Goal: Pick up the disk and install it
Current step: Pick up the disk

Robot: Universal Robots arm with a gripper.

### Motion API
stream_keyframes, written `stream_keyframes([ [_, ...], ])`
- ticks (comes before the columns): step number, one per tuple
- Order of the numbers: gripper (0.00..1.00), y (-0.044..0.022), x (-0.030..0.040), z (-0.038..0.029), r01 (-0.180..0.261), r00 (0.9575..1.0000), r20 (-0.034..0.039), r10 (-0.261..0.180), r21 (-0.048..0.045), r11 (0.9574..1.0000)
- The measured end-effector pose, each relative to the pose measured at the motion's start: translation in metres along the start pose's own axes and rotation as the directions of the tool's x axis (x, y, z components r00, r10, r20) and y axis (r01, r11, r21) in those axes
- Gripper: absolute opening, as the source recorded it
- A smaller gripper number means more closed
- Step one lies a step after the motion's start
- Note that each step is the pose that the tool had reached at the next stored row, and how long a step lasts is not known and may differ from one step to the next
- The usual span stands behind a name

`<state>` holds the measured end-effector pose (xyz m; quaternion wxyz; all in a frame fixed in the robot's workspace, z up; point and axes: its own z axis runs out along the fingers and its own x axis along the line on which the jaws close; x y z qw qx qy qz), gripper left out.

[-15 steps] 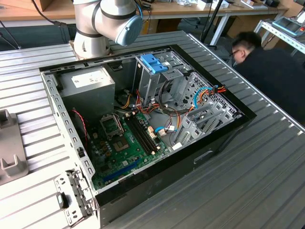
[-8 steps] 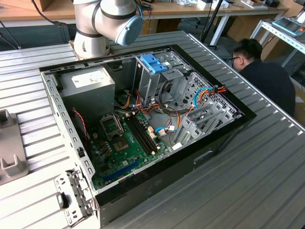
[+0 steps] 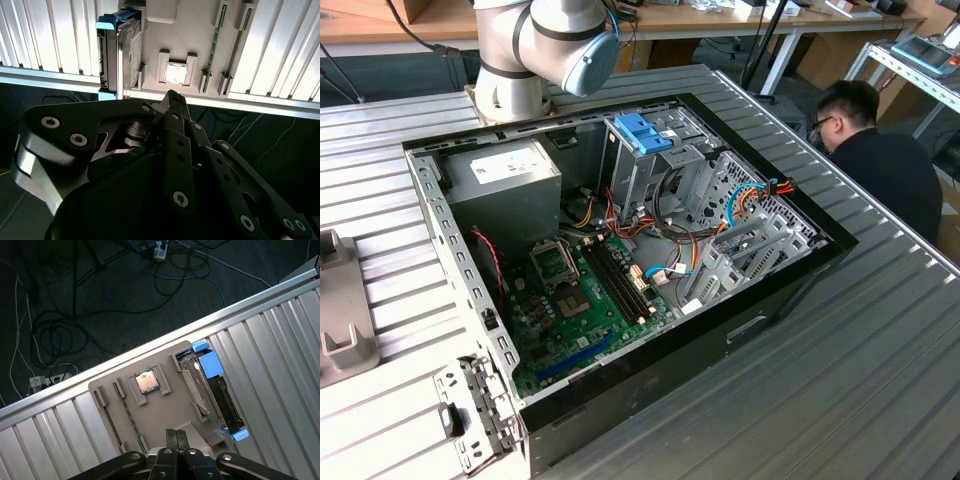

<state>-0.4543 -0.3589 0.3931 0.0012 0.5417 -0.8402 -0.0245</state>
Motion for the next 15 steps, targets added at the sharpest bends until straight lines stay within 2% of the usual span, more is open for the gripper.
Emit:
stream_keyframes([
  [15,0.1,0.0,0.0,0.0001,0.075,0.9972,-0.0031,-0.075,-0.0019,0.9972],
])
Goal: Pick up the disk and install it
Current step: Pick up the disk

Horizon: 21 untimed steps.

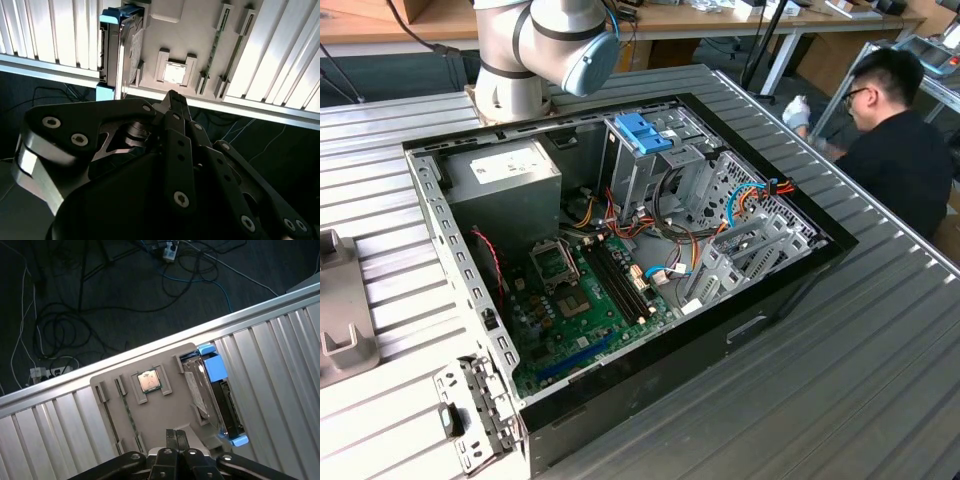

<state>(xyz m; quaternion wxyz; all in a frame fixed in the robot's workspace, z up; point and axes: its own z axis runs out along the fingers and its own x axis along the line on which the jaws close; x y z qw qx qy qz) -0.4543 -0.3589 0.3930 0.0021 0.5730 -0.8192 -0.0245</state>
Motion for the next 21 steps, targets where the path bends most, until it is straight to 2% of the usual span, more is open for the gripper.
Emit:
stream_keyframes([
  [12,0.1,0.0,0.0,0.0,0.057,0.9984,-0.0024,-0.057,-0.0016,0.9984],
  [21,0.1,0.0,0.0,0.0,0.106,0.9944,-0.0044,-0.106,-0.0029,0.9944],
])
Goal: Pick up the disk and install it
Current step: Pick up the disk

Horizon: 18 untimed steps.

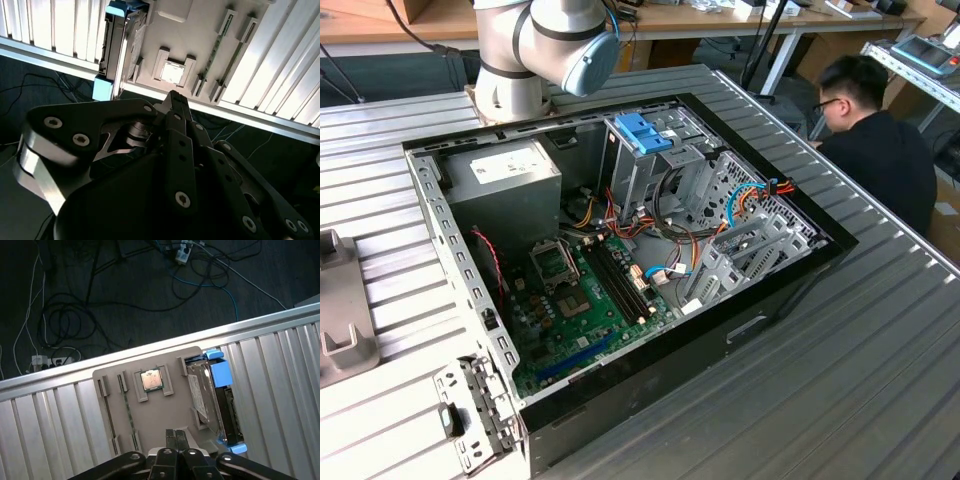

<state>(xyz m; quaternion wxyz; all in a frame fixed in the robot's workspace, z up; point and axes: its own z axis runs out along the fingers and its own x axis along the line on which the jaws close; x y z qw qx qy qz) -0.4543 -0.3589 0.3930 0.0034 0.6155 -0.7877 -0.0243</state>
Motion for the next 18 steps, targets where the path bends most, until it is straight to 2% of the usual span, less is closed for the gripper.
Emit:
stream_keyframes([
  [10,0.1,0.0,0.0,0.0,0.07,0.9976,-0.0029,-0.07,-0.0018,0.9976],
  [16,0.1,-0.0001,-0.0002,0.0001,0.079,0.9969,-0.0033,-0.079,-0.0021,0.9969],
  [17,0.1,-0.0002,-0.0002,0.0001,0.093,0.9956,-0.0038,-0.093,-0.0025,0.9956],
  [18,0.1,-0.0001,-0.0002,0.0001,0.131,0.9914,-0.0053,-0.131,-0.0035,0.9914],
])
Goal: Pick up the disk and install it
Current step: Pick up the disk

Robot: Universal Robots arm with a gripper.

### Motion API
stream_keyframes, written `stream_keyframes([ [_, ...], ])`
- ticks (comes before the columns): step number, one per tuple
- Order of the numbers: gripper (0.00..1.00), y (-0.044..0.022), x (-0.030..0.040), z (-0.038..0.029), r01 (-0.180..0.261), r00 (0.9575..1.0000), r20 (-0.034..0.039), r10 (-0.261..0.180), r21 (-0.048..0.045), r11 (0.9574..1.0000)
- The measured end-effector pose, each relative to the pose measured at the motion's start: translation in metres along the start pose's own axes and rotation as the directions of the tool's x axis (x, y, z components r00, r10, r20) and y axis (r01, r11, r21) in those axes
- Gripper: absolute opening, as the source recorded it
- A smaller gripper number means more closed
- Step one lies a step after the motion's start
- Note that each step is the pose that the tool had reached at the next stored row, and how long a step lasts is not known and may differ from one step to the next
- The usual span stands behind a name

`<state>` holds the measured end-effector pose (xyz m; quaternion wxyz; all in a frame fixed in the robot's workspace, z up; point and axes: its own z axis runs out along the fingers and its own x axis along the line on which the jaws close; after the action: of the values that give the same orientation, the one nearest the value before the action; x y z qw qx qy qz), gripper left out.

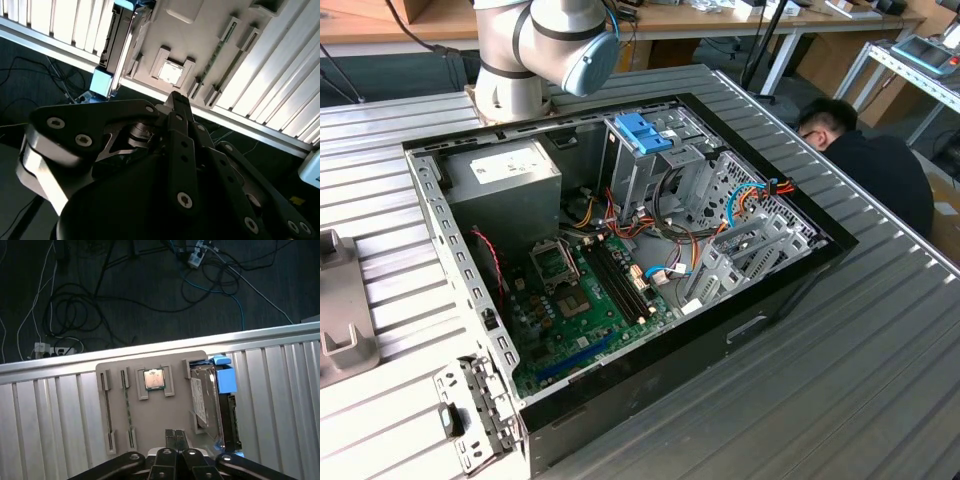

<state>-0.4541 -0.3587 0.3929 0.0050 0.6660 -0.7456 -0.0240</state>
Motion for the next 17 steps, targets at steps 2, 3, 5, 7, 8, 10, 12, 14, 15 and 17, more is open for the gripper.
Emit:
stream_keyframes([
  [2,0.1,0.0,0.0,0.0,0.037,0.9993,-0.0015,-0.037,-0.0009,0.9993],
  [3,0.1,0.0,0.0,0.0,0.061,0.9981,-0.0026,-0.061,-0.0017,0.9981],
  [5,0.1,0.0,0.0,-0.0001,0.068,0.9977,-0.0029,-0.068,-0.0019,0.9977],
  [7,0.1,0.0,0.0,0.0,0.068,0.9977,-0.0029,-0.068,-0.0019,0.9977],
  [8,0.1,0.0,0.0,-0.0001,0.069,0.9976,-0.0029,-0.069,-0.0019,0.9976],
  [10,0.17,0.0,0.0,-0.0001,0.069,0.9976,-0.0029,-0.069,-0.0019,0.9976],
  [12,0.29,0.0,0.0,-0.0001,0.069,0.9976,-0.0029,-0.069,-0.0019,0.9976],
  [14,0.36,0.0,0.0,-0.0001,0.069,0.9976,-0.003,-0.069,-0.0019,0.9976],
  [15,0.36,0.0,0.0,-0.0001,0.069,0.9976,-0.0029,-0.069,-0.0019,0.9976],
  [17,0.47,0.0,0.0,0.0,0.069,0.9976,-0.0029,-0.069,-0.0019,0.9976],
])
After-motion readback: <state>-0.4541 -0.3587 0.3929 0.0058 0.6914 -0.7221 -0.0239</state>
